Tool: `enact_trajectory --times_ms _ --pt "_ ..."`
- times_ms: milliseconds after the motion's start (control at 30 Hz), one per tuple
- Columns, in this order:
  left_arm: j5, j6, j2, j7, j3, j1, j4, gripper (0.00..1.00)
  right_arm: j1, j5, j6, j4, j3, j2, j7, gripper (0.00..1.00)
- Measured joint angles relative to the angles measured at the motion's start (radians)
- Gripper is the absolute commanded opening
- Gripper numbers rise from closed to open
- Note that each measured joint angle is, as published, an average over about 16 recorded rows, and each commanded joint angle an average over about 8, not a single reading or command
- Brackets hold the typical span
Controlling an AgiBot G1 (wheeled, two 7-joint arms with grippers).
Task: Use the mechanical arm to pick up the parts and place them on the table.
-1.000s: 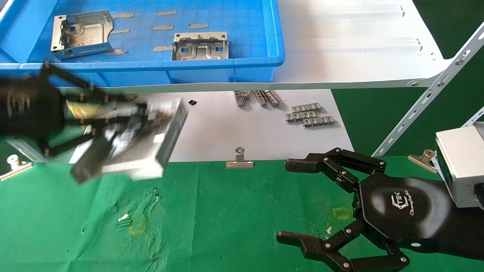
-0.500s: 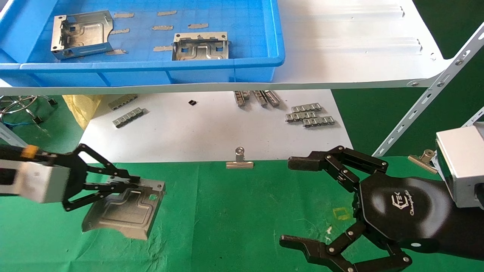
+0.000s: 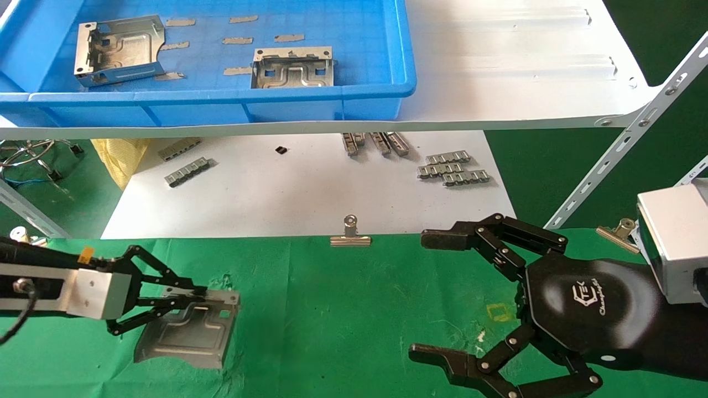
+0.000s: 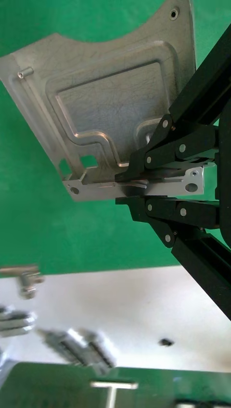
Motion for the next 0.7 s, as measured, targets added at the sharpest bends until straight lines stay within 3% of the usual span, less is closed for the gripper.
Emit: enact_trajectory --times_ms 167,467,700 --pt "-0.009 -0.055 -0.016 -0.002 -0.005 0.041 -0.025 0.97 0.0 0.0 0.0 0.0 0.0 0.0 0.0 1.0" --pt "-0.032 -0.13 -0.043 -0.014 -0.017 0.093 -0.081 1.0 0.0 0.0 0.0 0.0 0.0 0.0 0.0 1.0" --pt "-0.062 -0.117 -0.057 -0.042 -0.023 0.104 -0.102 1.0 0.0 0.0 0.0 0.0 0.0 0.0 0.0 1.0"
